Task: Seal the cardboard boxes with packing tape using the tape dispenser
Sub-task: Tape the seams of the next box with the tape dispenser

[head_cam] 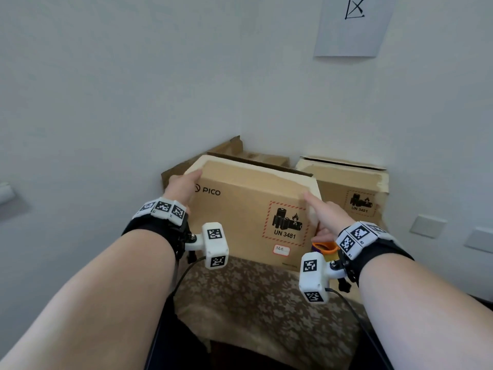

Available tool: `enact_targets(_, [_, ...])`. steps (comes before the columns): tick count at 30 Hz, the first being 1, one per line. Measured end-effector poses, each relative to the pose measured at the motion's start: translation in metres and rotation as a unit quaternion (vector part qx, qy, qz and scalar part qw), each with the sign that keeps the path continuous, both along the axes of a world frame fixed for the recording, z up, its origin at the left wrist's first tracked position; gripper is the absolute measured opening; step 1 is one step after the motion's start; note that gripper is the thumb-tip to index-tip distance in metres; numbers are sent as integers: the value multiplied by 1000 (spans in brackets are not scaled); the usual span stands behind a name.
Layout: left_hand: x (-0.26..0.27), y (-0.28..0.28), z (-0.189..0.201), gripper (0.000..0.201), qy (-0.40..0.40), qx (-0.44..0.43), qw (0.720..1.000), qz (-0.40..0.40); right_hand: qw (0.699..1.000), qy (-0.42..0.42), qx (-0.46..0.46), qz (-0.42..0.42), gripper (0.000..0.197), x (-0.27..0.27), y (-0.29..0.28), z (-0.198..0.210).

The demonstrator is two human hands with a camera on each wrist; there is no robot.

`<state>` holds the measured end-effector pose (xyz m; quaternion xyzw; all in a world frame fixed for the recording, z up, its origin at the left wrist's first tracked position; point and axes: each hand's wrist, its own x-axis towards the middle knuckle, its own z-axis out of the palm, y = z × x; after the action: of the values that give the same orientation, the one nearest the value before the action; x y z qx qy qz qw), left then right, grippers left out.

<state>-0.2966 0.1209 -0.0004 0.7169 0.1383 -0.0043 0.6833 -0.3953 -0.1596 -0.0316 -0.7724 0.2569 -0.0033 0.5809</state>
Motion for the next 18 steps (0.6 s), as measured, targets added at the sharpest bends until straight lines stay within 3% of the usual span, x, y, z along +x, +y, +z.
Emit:
enact_targets(10, [11,-44,-51,111,72,23,997,-11,996,17,-75,-45,85,-5,-48,-13])
enact_targets(18, [29,-51,-80,78,128,137,982,-5,990,72,-120,-19,75,3,-60,-26])
